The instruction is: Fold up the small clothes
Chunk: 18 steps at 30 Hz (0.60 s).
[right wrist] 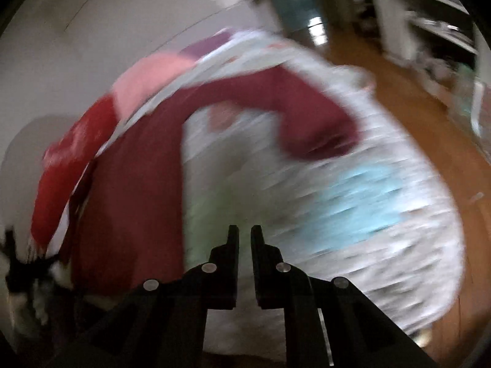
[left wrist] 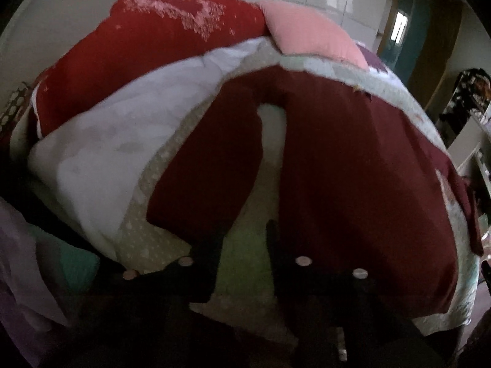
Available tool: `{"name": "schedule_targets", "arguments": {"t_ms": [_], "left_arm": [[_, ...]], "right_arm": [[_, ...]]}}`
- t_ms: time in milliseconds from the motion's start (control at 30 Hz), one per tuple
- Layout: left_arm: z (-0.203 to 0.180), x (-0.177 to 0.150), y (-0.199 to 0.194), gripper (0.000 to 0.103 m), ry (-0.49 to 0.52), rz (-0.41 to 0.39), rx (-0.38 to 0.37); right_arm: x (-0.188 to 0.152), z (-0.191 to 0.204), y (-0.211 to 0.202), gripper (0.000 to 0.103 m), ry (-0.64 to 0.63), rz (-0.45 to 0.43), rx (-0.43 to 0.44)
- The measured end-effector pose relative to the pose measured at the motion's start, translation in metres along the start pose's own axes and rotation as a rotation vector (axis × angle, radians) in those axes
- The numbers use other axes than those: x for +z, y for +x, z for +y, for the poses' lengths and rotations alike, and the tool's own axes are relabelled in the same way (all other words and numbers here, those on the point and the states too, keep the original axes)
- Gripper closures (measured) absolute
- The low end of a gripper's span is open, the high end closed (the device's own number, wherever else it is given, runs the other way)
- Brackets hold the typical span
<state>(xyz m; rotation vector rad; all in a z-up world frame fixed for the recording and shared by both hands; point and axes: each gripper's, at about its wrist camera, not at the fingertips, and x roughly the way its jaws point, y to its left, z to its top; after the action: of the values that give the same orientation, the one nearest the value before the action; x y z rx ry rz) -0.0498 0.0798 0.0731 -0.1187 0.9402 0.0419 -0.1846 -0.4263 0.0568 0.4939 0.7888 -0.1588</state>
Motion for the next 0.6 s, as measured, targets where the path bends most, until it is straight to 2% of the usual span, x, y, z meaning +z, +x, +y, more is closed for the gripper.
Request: {"name": "schedule_targets", "arguments": {"t_ms": [33,100,200,300,400,433,467,500,533,600], "left_arm": [[-0.003,0.003,0.0,0.07,0.0,-0.005,-0.002],[-0.009,0.004,-0.001,0.069,0.01,-0.01,-0.003],[-0.02,0.003,0.002,0.069,0.041,0.0,0.0],[-0.027,0.0,0.005,0.068,0.059,0.009,0.001],[-0.03,0.001,0.008,0.068,0.061,0.018,0.0],[-0.03,0.003,0.01,0.068,0.059,0.024,-0.001],[-0.03,0.003,0.011,0.068,0.057,0.027,-0.003],[-0.031,0.004,0.011,0.068,0.055,0.03,-0.007],[-0.031,0.005,0.012,0.068,0.052,0.033,-0.011],[-0.032,0.007,0.011,0.068,0.047,0.032,-0.021]], "right_arm": [[0.005,-0.002,-0.005,0.064,-0.031,-0.042,-0.047],[0.015,0.006,-0.004,0.047,-0.117,-0.098,-0.111],[0.018,0.023,0.005,0.046,-0.328,-0.12,-0.171],[0.013,0.039,0.034,0.046,-0.583,-0.088,-0.251],[0.013,0.03,0.058,0.046,-0.673,-0.063,-0.295],[0.013,0.021,0.058,0.048,-0.663,-0.062,-0.282],[0.019,0.014,0.057,0.055,-0.624,-0.045,-0.252],[0.026,0.009,0.055,0.089,-0.574,-0.024,-0.22],[0.033,0.005,0.052,0.099,-0.537,-0.015,-0.202],[0.049,-0.006,0.039,0.1,-0.431,-0.039,-0.147]]}}
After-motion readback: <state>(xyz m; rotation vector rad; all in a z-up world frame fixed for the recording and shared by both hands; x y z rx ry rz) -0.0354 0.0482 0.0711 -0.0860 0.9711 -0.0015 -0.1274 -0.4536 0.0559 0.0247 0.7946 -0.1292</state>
